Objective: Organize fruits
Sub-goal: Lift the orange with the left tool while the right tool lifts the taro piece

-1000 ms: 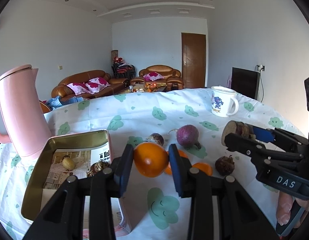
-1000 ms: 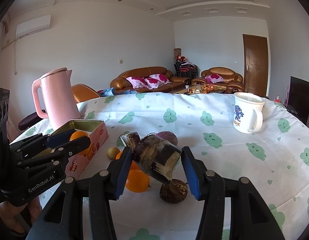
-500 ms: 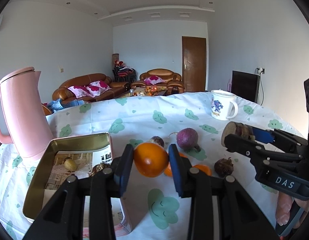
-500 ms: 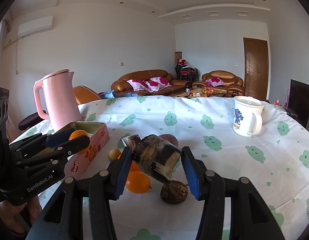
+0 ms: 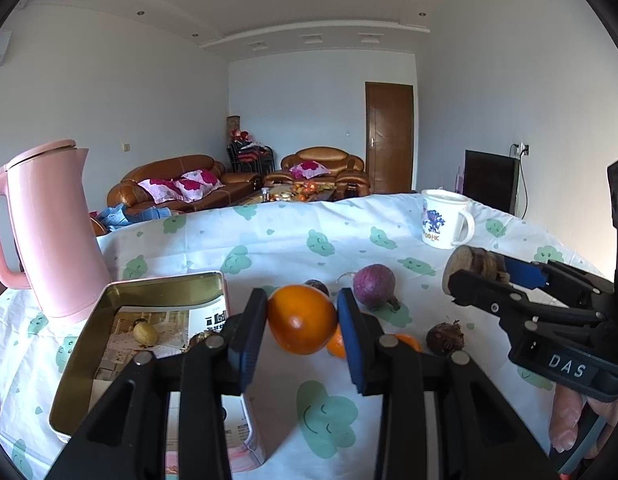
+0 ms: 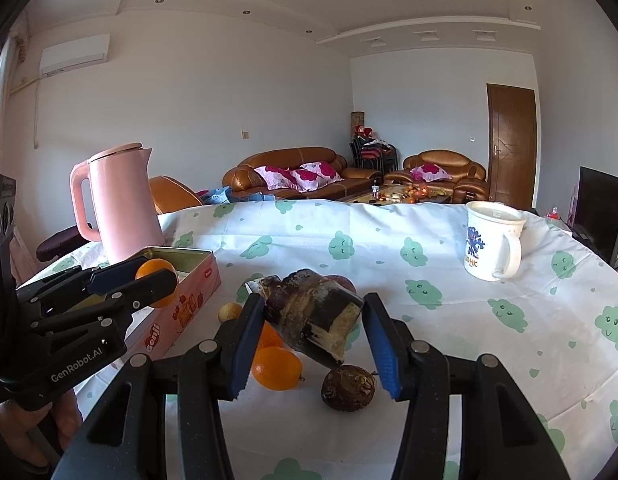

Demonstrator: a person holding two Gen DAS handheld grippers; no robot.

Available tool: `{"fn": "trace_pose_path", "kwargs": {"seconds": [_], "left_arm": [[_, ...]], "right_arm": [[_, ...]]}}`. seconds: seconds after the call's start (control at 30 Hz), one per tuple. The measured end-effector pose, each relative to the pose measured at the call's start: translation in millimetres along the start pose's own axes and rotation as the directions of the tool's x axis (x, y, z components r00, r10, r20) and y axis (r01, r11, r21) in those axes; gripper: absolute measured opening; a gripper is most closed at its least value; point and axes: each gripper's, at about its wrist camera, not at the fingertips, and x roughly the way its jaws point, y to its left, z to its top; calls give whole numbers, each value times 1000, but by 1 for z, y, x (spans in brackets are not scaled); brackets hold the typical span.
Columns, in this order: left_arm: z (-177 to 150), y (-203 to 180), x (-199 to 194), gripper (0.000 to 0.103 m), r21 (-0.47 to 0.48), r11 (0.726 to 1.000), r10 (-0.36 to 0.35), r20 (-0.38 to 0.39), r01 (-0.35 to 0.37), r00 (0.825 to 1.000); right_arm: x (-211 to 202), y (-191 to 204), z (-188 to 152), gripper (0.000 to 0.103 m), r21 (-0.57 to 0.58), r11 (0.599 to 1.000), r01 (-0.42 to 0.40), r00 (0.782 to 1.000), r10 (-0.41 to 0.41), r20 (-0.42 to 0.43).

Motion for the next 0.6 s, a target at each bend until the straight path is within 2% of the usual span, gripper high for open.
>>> {"fn": "trace_pose_path", "kwargs": {"seconds": [0.6], "left_arm": [[-4, 0, -14, 37, -15, 1000, 11, 54, -10, 998]], "right_arm": [[-7, 3, 0, 52, -19, 1000, 3, 999, -2, 37]]}}
